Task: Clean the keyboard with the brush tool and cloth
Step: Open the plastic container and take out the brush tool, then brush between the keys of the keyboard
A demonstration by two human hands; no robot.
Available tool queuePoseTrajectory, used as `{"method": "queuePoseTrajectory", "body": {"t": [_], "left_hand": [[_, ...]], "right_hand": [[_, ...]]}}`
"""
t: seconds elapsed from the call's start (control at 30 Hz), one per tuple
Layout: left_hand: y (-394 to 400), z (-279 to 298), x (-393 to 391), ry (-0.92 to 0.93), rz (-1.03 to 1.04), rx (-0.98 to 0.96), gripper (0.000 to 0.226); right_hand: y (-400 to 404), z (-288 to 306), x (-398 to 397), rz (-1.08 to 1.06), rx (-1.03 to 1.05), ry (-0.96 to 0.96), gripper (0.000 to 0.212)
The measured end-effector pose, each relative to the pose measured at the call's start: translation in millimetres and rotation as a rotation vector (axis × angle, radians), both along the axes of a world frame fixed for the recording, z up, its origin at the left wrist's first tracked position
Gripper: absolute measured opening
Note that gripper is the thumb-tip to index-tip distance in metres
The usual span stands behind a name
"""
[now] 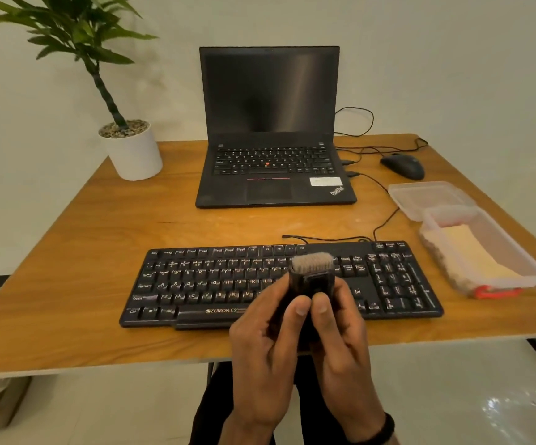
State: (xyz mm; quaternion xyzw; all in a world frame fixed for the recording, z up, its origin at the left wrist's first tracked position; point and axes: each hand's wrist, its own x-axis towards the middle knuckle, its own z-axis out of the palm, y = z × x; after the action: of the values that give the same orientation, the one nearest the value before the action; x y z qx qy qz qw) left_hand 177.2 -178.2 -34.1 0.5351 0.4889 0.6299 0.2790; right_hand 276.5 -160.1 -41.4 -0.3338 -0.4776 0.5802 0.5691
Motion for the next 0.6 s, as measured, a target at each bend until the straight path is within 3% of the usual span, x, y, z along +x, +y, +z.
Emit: {"method": "queuePoseTrajectory", "body": {"t": [0.27, 0.43, 0.6], "left_hand": [[-5.0, -0.1, -5.3, 0.023, -0.067, -0.071, 0.035], [-4.4, -9.9, -61.3, 0.602, 0.166, -0.003, 0.081], [0.3, -11.4, -120.3, 0.792, 0.371, -0.232, 0.116]], "right_hand": [[0.3, 7.3, 1.9, -0.097, -0.080, 0.025, 0.057], [8.0, 23.4, 37.3, -0.253, -0.049, -0.070, 0.041], [23.3, 34.6, 70.8, -0.325, 0.001, -0.223, 0.029]]}}
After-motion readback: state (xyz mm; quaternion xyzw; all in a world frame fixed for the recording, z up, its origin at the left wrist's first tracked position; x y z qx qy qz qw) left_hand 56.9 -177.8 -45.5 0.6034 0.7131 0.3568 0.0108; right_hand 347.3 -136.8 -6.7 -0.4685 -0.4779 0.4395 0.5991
